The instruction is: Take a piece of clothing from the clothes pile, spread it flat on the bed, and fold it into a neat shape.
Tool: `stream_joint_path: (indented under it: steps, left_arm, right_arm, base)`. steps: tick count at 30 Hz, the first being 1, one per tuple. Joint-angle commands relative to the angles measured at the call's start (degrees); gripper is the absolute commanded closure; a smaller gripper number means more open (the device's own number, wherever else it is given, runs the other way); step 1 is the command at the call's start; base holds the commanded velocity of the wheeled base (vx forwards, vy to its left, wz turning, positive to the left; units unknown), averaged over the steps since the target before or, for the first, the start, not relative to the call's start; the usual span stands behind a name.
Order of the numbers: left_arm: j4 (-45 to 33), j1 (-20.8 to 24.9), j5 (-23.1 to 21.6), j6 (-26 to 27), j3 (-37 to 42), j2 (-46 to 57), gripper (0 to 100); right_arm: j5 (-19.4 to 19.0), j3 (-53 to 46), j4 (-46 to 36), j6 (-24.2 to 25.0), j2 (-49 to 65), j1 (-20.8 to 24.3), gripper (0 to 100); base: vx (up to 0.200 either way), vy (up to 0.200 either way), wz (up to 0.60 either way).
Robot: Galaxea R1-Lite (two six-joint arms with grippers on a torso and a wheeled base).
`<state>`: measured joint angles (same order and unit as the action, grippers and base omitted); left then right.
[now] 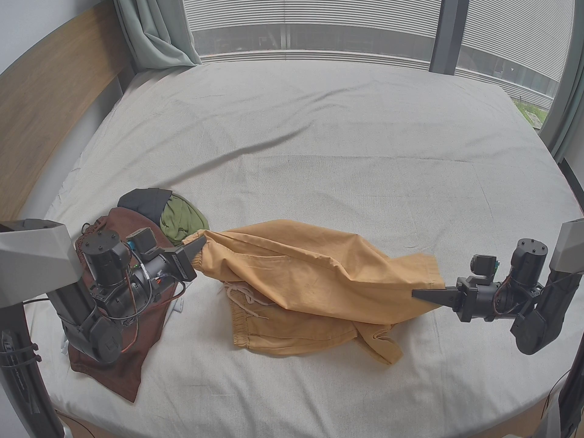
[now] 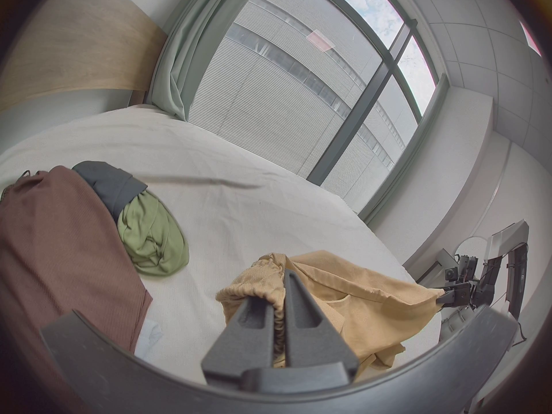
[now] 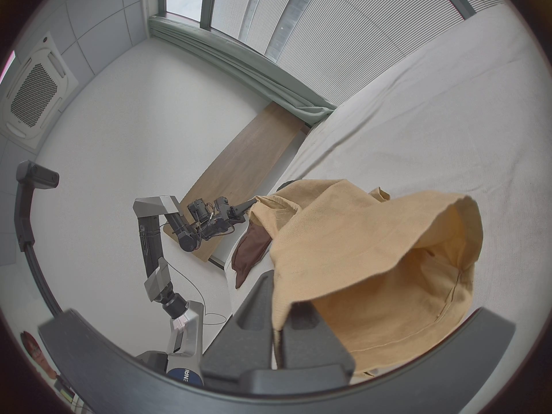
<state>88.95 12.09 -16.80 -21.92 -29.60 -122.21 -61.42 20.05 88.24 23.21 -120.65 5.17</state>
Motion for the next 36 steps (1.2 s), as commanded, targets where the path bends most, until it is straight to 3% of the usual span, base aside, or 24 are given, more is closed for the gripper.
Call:
stream_joint_path:
  steps: [1,13,34,36]
  left_arm:
    - [0.25,-0.40,-0.25,-0.41,-1.25,2.15,100]
    - [0.25,-3.57,-2.63,-0.41,-4.59,4.35,100]
    - [0.17,-3.66,-5.09,-0.14,-4.24,8.92,100]
    - [0.17,-3.39,-5.44,0.03,-3.98,8.92,100]
  right_arm:
    - [0.42,-0.89,0.01,0.17,3.76,0.46,100]
    - [1.04,-0.81,0.01,0.61,6.57,0.54,100]
    - [1.21,-0.72,0.01,1.22,9.12,0.54,100]
    - [3.23,-0.37,0.01,1.31,10.00,0.81,100]
  base:
    - [0.000,0.000,0.00]
    - [0.000,0.000,0.00]
    - [0.000,0.000,0.00]
    - [0.000,0.000,0.00]
